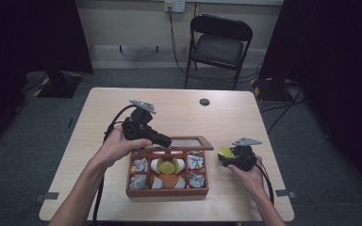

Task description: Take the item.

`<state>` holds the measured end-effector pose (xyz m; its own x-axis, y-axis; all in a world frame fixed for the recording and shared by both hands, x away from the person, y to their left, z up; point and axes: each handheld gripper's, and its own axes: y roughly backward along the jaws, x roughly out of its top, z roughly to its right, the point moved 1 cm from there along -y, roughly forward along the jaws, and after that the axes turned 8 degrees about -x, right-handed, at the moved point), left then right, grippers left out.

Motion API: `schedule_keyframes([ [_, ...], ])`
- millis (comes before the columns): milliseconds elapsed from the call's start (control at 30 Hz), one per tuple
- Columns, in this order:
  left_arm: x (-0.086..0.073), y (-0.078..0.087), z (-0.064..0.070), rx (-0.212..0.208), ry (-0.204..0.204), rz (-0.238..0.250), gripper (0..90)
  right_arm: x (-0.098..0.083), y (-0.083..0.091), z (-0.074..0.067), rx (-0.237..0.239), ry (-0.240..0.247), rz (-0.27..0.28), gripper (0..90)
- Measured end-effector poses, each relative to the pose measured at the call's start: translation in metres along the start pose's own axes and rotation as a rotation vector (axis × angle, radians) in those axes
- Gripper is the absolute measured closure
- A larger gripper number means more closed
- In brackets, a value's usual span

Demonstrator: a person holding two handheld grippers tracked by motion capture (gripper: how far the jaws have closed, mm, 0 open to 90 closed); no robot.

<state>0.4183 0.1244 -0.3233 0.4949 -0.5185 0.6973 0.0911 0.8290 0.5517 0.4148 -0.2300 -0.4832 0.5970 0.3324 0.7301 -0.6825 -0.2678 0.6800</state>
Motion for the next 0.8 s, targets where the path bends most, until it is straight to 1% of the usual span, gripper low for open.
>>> schedule_keyframes([
  [133, -0.0001, -0.0004, 0.0002, -0.001, -0.005, -0.011, 81.5, -0.0001, -0.0008, -0.0008, -0.010, 0.003, 0.004, 37.8],
  [200, 0.0000, -0.0009, 0.0009, 0.002, -0.006, -0.009, 81.5, -0.0002, -0.0014, -0.0014, -0.016, 0.006, 0.008, 37.8],
  [333, -0.0002, -0.0008, 0.0007, 0.001, -0.007, -0.007, 81.5, -0.0004, -0.0018, -0.0012, -0.004, -0.003, 0.011, 37.1],
  [400, -0.0002, -0.0010, 0.0009, 0.001, -0.007, -0.009, 81.5, -0.0009, -0.0023, -0.0009, 0.009, -0.011, 0.011, 33.9],
  [500, -0.0002, -0.0008, 0.0006, 0.000, -0.006, -0.007, 81.5, -0.0013, -0.0034, -0.0011, 0.013, -0.015, 0.006, 30.6],
  [600, -0.0001, -0.0005, 0.0005, 0.001, -0.005, -0.006, 81.5, -0.0004, -0.0025, -0.0014, 0.021, -0.024, 0.018, 25.9],
  [700, -0.0003, -0.0012, 0.0009, 0.001, -0.005, -0.008, 81.5, 0.0004, -0.0003, -0.0002, 0.031, -0.032, 0.033, 23.5],
  [800, -0.0004, -0.0010, 0.0007, -0.001, -0.002, -0.005, 81.5, 0.0012, 0.0024, 0.0016, 0.027, -0.045, 0.045, 19.6],
])
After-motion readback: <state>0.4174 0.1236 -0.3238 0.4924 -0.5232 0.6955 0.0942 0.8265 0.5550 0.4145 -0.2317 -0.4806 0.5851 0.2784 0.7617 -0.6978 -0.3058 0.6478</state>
